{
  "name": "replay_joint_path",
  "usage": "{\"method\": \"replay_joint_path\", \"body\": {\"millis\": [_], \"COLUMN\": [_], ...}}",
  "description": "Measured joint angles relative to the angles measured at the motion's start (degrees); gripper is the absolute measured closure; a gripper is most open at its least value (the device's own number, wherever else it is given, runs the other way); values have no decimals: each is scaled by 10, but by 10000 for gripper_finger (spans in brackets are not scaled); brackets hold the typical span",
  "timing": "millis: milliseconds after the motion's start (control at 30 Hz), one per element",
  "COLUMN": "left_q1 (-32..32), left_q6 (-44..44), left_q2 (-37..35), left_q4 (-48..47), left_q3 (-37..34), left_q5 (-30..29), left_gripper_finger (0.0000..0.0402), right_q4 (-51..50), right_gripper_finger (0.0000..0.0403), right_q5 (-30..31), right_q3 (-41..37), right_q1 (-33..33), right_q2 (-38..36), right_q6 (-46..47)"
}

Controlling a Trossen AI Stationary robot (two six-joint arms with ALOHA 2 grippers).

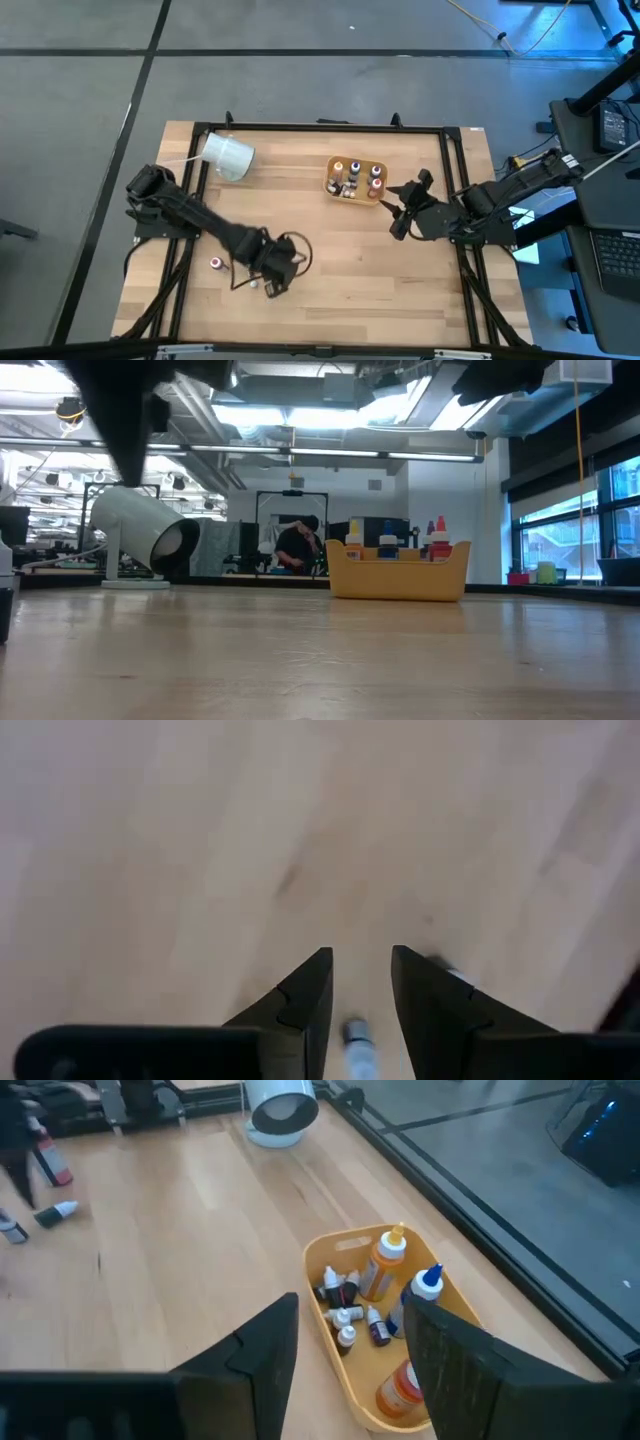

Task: Pick & Place food coloring
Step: Put the small blue food coloring bottle into the yellow bin

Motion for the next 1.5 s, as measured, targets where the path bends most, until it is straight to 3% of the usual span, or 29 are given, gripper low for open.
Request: {"method": "replay_joint_path", "body": {"millis": [200,467,700,900,1500], "left_q1": [-51,-62,-65,-65,-100], "left_q6": [8,6,105,69,75], "left_q2": [0,0,0,0,83], "left_q4": [60,95,129,154,122], "left_q3": [-20,-26,-26,-26,-26], "left_q5": [-17,-16,-20,-10,-13], "left_gripper_finger": [291,280,197,152,176], "right_q4": [25,30,38,38,40], "right_gripper_finger": [219,219,219,219,219], "right_q5": [0,-12,-35,-35,-35], "right_q3": [0,0,0,0,0], "right_q1": [0,0,0,0,0], "right_q2": [34,63,63,63,63], "right_q6": [0,4,3,2,3]}}
